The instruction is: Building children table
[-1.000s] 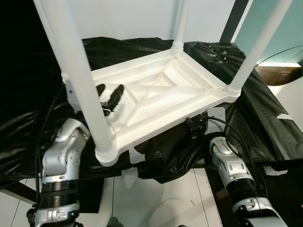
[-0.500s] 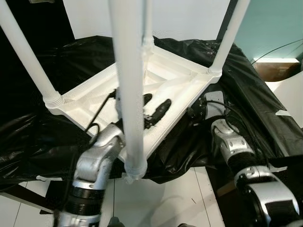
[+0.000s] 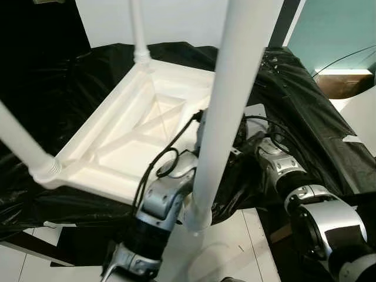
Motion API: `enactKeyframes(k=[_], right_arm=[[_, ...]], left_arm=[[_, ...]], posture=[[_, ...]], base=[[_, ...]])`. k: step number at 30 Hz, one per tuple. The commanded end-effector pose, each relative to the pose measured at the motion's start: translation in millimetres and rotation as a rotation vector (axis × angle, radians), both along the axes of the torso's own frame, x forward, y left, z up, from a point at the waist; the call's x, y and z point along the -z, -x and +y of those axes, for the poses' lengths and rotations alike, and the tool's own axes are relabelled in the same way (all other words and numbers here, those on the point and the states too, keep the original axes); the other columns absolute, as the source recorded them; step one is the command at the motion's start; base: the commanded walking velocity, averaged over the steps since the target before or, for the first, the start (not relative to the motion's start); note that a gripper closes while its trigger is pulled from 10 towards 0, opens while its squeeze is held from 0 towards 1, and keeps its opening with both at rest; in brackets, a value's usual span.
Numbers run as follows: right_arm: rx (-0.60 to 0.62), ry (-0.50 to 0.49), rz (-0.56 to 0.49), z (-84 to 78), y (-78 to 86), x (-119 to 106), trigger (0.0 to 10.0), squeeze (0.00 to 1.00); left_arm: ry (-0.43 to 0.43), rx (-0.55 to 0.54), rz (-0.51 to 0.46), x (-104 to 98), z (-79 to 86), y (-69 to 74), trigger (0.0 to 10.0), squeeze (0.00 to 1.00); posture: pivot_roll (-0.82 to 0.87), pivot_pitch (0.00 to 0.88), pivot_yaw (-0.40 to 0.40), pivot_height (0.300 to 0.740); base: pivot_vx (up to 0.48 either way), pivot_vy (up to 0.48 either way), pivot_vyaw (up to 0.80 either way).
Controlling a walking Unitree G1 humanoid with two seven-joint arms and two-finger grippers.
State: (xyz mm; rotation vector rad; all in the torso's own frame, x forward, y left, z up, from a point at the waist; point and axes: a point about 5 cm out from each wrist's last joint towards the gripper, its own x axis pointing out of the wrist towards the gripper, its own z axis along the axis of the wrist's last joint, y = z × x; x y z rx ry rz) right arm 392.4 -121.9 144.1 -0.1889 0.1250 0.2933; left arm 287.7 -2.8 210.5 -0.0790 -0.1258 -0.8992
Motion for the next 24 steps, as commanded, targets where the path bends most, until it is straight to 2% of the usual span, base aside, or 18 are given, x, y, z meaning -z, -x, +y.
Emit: enactKeyframes(k=[1, 3, 4, 6, 7, 8, 9, 10, 11, 12, 13, 14, 16, 17, 19, 20, 21, 24], right_arm=[[-0.052, 0.015, 0.001, 10.4, 0.0, 0, 10.0, 0.00], [-0.034, 0.029, -0.005, 2.4, 0.7, 2, 10.0, 0.00], [-0.034, 0.029, -0.005, 2.4, 0.7, 2, 10.0, 0.00], [-0.008, 0.043, -0.011, -8.0, 2.2, 5, 10.0, 0.00], [-0.008, 0.043, -0.011, -8.0, 2.2, 5, 10.0, 0.00], [0.019, 0.049, -0.017, -20.1, 4.6, 9, 10.0, 0.00], [0.028, 0.053, -0.020, -24.3, 5.6, 10, 10.0, 0.00], [0.028, 0.053, -0.020, -24.3, 5.6, 10, 10.0, 0.00], [0.040, 0.050, -0.022, -29.9, 7.0, 12, 10.0, 0.00], [0.040, 0.050, -0.022, -29.9, 7.0, 12, 10.0, 0.00], [0.050, 0.051, -0.027, -35.2, 8.2, 12, 10.0, 0.00], [0.050, 0.051, -0.027, -35.2, 8.2, 12, 10.0, 0.00], [0.068, 0.054, -0.037, -46.0, 10.5, 13, 10.0, 0.00], [0.068, 0.054, -0.037, -46.0, 10.5, 13, 10.0, 0.00], [0.084, 0.060, -0.045, -55.8, 12.7, 13, 10.0, 0.00], [0.084, 0.060, -0.045, -55.8, 12.7, 13, 10.0, 0.00], [0.089, 0.066, -0.056, -62.8, 14.4, 12, 10.0, 0.00], [0.087, 0.074, -0.064, -67.0, 15.3, 11, 10.0, 0.00]], left_arm=[[-0.010, -0.038, -0.012, -1, -2.0, -2.6, 10.0, 0.00], [-0.050, -0.082, -0.038, 0, 17.6, -10.8, 10.0, 0.00], [-0.050, -0.082, -0.038, 0, 17.6, -10.8, 10.0, 0.00], [-0.098, -0.116, -0.063, 1, 42.8, -17.5, 10.0, 0.00], [-0.098, -0.116, -0.063, 1, 42.8, -17.5, 10.0, 0.00], [-0.156, -0.126, -0.089, 2, 71.5, -19.9, 10.0, 0.00], [-0.179, -0.125, -0.096, 2, 81.2, -19.8, 10.0, 0.00], [-0.179, -0.125, -0.096, 2, 81.2, -19.8, 10.0, 0.00], [-0.217, -0.120, -0.114, 2, 94.1, -18.7, 10.0, 0.00], [-0.217, -0.120, -0.114, 2, 94.1, -18.7, 10.0, 0.00], [-0.251, -0.107, -0.122, 2, 106.4, -16.8, 10.0, 0.00], [-0.251, -0.107, -0.122, 2, 106.4, -16.8, 10.0, 0.00], [-0.318, -0.057, -0.132, 4, 127.8, -8.8, 10.0, 0.00], [-0.318, -0.057, -0.132, 4, 127.8, -8.8, 10.0, 0.00], [-0.373, 0.012, -0.108, 8, 144.8, 1.5, 10.0, 0.00], [-0.373, 0.012, -0.108, 8, 144.8, 1.5, 10.0, 0.00], [-0.427, 0.091, -0.073, 13, 157.6, 13.0, 10.0, 0.00], [-0.474, 0.154, -0.030, 18, 165.0, 21.5, 10.0, 0.00]], posture=[[0.15, 0.055, -0.037, 0.740], [0.15, 0.052, -0.035, 0.740], [0.15, 0.052, -0.035, 0.740], [0.15, 0.048, -0.034, 0.740], [0.15, 0.048, -0.034, 0.740], [0.15, 0.046, -0.028, 0.740], [0.15, 0.046, -0.028, 0.740], [0.15, 0.046, -0.028, 0.740], [0.14, 0.044, -0.024, 0.740], [0.14, 0.044, -0.024, 0.740], [0.14, 0.041, -0.022, 0.740], [0.14, 0.041, -0.022, 0.740], [0.13, 0.040, -0.019, 0.740], [0.13, 0.040, -0.019, 0.740], [0.13, 0.036, -0.015, 0.740], [0.13, 0.036, -0.015, 0.740], [0.13, 0.036, -0.015, 0.740], [0.12, 0.032, -0.018, 0.740]], base=[[0.000, 0.000, 0.00], [0.000, 0.000, 0.00], [0.000, 0.000, 0.00], [0.000, 0.000, 0.00], [0.000, 0.000, 0.00], [0.000, 0.000, 0.00], [0.000, 0.000, 0.00], [0.000, 0.000, 0.00], [0.000, 0.000, 0.00], [0.000, 0.000, 0.00], [0.000, 0.000, 0.00], [0.000, 0.000, 0.00], [0.000, 0.000, 0.00], [0.000, 0.000, 0.00], [0.000, 0.000, 0.00], [0.000, 0.000, 0.00], [0.000, 0.000, 0.00], [0.000, 0.000, 0.00]])
